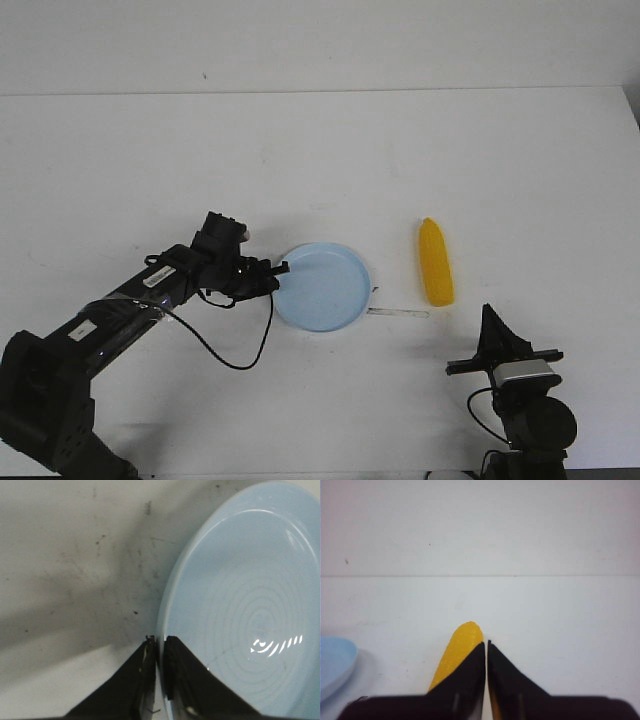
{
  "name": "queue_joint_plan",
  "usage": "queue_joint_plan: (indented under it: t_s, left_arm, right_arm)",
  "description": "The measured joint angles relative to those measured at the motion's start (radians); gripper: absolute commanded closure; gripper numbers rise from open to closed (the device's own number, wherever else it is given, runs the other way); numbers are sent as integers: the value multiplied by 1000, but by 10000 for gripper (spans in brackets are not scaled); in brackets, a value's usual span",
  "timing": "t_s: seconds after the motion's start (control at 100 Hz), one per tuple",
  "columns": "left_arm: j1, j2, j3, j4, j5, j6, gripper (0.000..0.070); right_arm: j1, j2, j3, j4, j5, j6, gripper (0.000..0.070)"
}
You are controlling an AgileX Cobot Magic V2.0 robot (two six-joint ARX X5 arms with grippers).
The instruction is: Place corn on plate with both arms
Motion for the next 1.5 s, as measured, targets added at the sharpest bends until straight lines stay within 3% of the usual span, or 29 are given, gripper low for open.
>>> queue_joint_plan:
  t_s: [0.34,0.51,0.85,1.17,1.28,1.5]
  left_arm:
    - [36,1,0,1,-51,-22,693]
    - [42,1,0,1,-53,-21,517]
    - [35,-37,0,3,-56,-10,519]
    - [41,-280,-3,110,-243,115,549]
    - [60,-353,-63,211,-260,166,629]
    - [124,-512,-271,492,-261,376,636]
  right_arm:
    - [0,0,0,0,0,0,693]
    - [0,0,0,0,0,0,693]
    - [0,0,0,0,0,0,693]
    - [0,0,0,0,0,0,693]
    - [0,0,0,0,0,0,693]
    - [0,0,0,0,0,0,693]
